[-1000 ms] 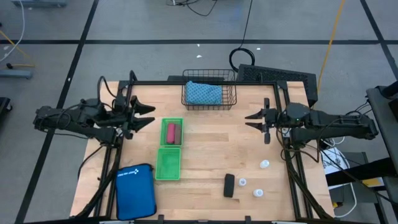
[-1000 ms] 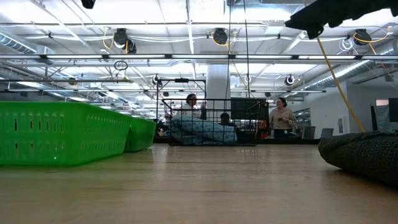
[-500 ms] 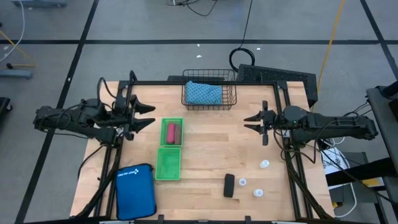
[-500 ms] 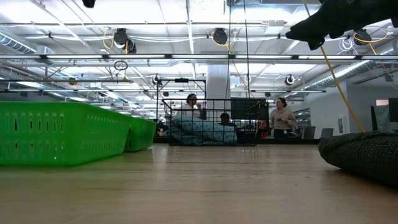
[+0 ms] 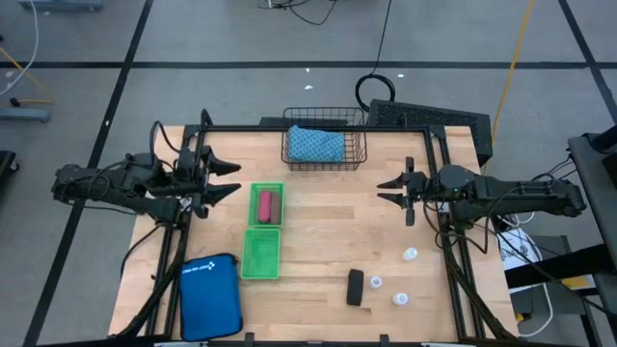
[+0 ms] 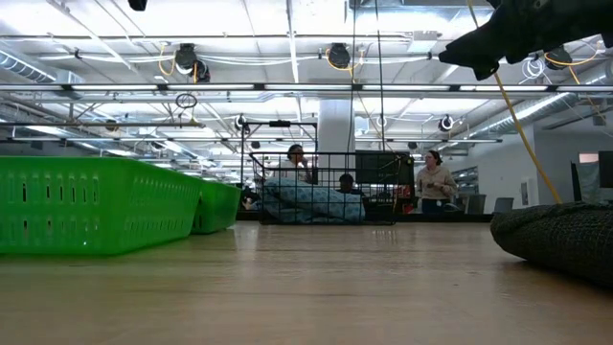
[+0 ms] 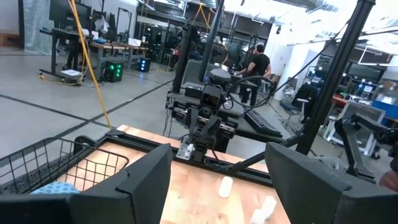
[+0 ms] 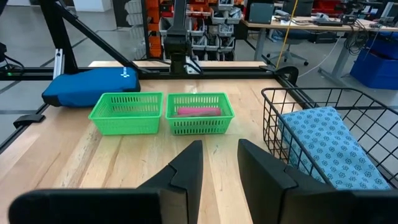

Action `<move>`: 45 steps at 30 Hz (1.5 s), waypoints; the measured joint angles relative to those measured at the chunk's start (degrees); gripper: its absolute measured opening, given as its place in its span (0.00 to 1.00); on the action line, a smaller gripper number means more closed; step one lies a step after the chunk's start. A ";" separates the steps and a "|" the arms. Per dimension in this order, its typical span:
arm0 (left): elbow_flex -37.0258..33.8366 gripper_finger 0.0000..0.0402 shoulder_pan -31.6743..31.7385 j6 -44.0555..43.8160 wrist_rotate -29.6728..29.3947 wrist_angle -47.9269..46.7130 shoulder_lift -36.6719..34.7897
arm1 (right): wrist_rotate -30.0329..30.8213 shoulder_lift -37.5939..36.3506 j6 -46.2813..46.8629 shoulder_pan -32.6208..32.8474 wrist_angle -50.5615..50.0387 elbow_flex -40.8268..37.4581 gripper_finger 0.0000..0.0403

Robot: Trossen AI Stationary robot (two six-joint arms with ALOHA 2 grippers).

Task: Pick & Place Medicine items
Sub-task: Put the black bandage into the top green bin

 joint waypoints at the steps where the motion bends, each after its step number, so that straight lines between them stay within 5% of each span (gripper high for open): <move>1: 0.00 0.67 0.00 0.39 -0.30 -0.01 0.00 | 0.00 0.01 0.00 0.00 0.00 0.00 0.22; 9: 0.02 0.67 -0.01 4.66 2.59 -1.72 -0.80 | -0.13 -0.01 0.57 0.02 -0.03 0.00 0.22; 19: -6.46 0.67 0.00 2.78 -2.89 1.14 -2.58 | -0.17 -0.01 0.22 0.02 -0.71 0.00 0.22; 33: -22.91 0.67 0.00 0.64 -2.49 12.81 -15.49 | -0.20 0.02 0.17 0.00 -0.96 0.00 0.22; 45: -27.23 0.67 0.00 2.21 -2.66 8.92 -27.27 | -2.07 -4.38 1.73 0.06 -0.72 0.07 0.22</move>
